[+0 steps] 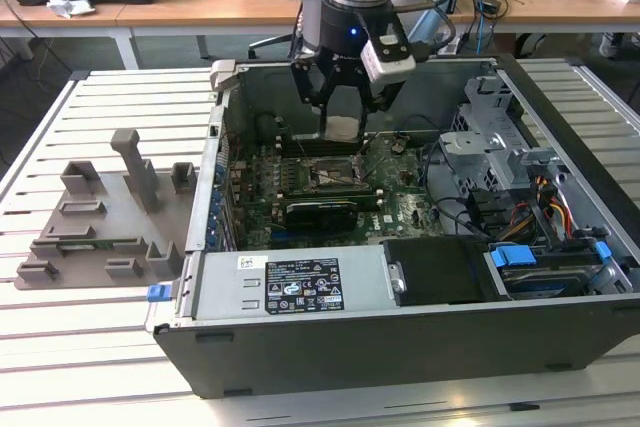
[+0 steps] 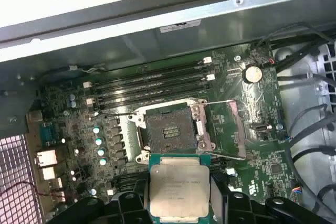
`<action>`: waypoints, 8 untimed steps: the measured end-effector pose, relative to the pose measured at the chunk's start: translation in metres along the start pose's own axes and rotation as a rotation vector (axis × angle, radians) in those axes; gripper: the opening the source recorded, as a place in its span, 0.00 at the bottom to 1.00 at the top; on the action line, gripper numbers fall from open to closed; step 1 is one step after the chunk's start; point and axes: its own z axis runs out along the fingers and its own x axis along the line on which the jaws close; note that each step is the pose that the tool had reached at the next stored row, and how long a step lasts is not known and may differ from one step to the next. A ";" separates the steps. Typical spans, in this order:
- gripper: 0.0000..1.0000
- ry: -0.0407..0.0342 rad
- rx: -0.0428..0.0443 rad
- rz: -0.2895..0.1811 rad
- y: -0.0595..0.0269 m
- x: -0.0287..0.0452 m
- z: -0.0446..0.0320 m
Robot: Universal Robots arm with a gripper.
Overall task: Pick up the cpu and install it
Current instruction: 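Place the cpu into insertion slot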
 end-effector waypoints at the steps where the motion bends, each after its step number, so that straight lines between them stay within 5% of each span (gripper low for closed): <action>1: 0.55 0.0012 -0.0025 0.067 0.0000 0.0000 0.0000; 8: 0.55 0.0034 -0.0066 0.181 0.0000 0.0000 0.0001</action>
